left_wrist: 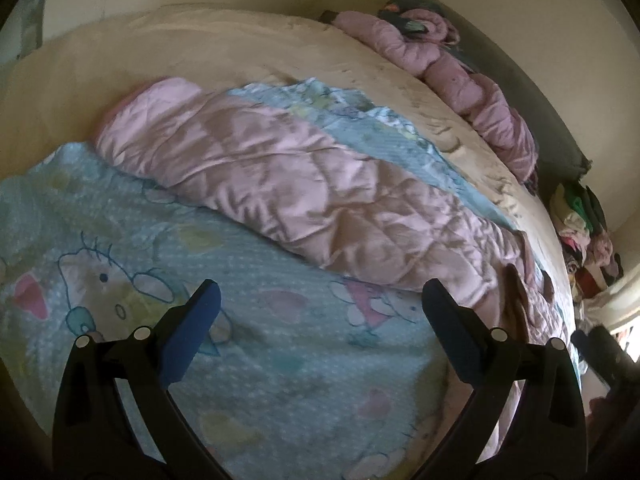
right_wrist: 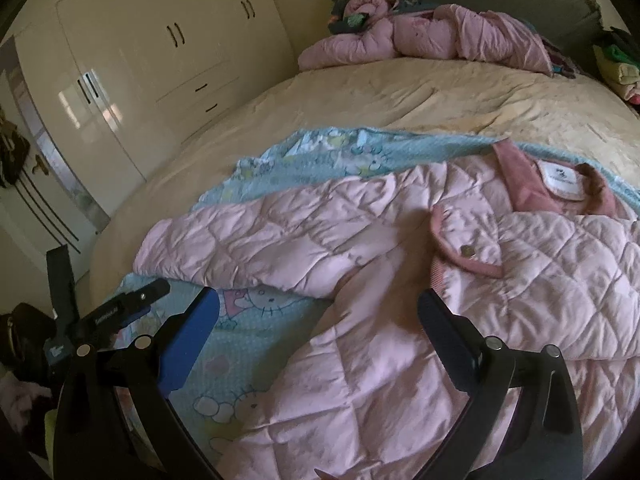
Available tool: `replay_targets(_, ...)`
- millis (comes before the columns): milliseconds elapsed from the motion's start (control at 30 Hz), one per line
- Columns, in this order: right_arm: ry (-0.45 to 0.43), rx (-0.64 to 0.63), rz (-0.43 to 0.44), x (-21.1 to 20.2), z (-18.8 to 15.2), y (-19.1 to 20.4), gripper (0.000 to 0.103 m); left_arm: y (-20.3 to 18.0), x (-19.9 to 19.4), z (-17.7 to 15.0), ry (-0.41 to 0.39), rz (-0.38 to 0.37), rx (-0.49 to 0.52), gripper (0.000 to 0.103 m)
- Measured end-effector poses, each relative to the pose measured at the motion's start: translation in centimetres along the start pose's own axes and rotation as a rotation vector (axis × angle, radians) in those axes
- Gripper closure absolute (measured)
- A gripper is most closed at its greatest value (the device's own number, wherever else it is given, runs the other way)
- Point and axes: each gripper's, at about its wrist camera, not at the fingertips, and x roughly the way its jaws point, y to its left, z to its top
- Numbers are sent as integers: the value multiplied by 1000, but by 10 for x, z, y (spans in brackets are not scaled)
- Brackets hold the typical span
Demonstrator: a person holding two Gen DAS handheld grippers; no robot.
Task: Fold large clothes
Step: 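Move the left tool to the other sleeve cuff and grasp it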
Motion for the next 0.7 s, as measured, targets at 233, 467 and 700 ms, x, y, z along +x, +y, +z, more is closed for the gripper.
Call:
replay_targets(233,28,13,9,15,-10,-1,4,39,27,17,3,-9,-131,9)
replay_targets(467,28,84,-8,5,-18,-27,4,80,52,41,-16,-25,-309,9)
replay_targets(700,-14,152,-31,-24,-21,-57,4,79,46,68,-63,45,-289,62)
